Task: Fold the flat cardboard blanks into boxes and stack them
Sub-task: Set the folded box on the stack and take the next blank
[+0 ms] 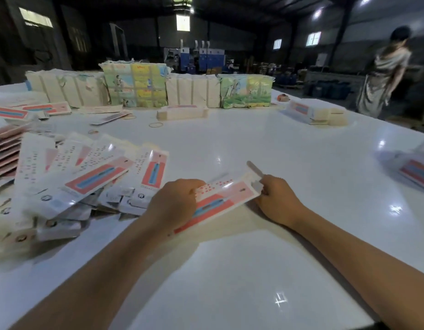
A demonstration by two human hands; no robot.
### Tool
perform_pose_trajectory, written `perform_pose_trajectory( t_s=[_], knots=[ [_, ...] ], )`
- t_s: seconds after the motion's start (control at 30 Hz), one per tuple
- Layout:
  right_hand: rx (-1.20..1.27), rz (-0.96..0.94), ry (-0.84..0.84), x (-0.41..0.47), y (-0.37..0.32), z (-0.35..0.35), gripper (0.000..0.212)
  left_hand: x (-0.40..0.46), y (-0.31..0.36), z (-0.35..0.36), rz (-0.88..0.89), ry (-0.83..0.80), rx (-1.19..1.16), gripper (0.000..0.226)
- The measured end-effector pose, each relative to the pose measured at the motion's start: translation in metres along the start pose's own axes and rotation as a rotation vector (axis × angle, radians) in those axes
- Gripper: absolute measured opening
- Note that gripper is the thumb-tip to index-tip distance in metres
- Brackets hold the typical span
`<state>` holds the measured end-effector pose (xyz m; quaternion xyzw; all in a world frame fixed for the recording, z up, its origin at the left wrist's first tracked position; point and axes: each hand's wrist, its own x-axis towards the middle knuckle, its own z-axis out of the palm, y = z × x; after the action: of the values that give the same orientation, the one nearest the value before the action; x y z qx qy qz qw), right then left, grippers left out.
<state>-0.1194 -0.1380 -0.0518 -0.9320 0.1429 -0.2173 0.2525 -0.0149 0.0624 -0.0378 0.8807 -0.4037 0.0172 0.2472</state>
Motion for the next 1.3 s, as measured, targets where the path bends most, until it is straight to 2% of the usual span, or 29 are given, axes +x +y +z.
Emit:
perform_pose_trajectory(
  t_s=[0.07,0.13,0.2,0.3,0.37,0.4,0.47,0.57,0.67,0.73,0.93,1.0,1.1,1.17,1.27,1.3],
  knots=[
    [0.219,0.067,0.060,0.001,-0.002,-0.003,0.027,-0.001,-0.005,0.001,0.064,0.037,0.078,0.036],
    [0.586,0.198,0.107,0.001,-0.005,-0.008,0.036,-0.001,-0.009,0.002,0.090,0.061,0.123,0.035],
    [0.838,0.303,0.080,0.001,-0.005,-0.012,0.029,-0.002,-0.008,0.001,0.064,0.058,0.122,0.037],
    [0.808,0.221,0.000,-0.003,-0.007,-0.011,0.013,-0.006,-0.001,-0.001,0.244,0.115,0.163,0.043],
    [0.810,0.212,0.007,-0.003,-0.007,-0.010,0.017,-0.007,0.001,-0.003,0.148,0.081,0.132,0.068],
    [0.827,0.218,0.024,-0.003,-0.007,-0.010,0.019,-0.008,0.005,-0.001,0.120,0.011,0.191,0.082],
    [0.849,0.222,0.042,-0.004,-0.007,-0.011,0.018,-0.008,0.006,0.003,0.106,-0.049,0.288,0.092],
    [0.848,0.208,0.083,-0.005,-0.010,-0.010,0.017,-0.005,0.007,0.003,0.094,-0.008,0.169,0.074],
    [0.741,0.180,0.327,-0.006,-0.012,-0.011,0.014,-0.003,0.006,-0.005,0.051,0.094,0.034,0.044],
    [0.625,0.107,0.432,-0.008,-0.014,-0.012,0.018,-0.002,0.005,-0.012,0.021,0.139,0.008,0.040],
    [0.352,-0.120,0.315,-0.017,-0.030,0.000,0.015,-0.004,0.012,-0.010,0.024,0.115,0.007,0.039],
    [0.372,-0.089,0.309,-0.017,-0.033,0.000,0.015,-0.004,0.013,-0.008,0.020,0.115,0.021,0.040],
    [0.533,0.001,0.302,-0.016,-0.032,-0.005,0.023,-0.006,0.016,-0.007,0.027,0.105,0.078,0.047],
    [0.627,0.038,0.277,-0.015,-0.033,-0.007,0.017,-0.007,0.018,-0.006,0.038,0.096,0.088,0.049],
    [0.649,0.086,0.181,-0.013,-0.030,-0.005,0.042,-0.007,0.021,-0.006,0.038,0.082,0.120,0.051],
    [0.606,0.091,0.156,-0.012,-0.032,-0.004,0.043,-0.006,0.021,-0.006,0.039,0.086,0.150,0.052]
  ],
)
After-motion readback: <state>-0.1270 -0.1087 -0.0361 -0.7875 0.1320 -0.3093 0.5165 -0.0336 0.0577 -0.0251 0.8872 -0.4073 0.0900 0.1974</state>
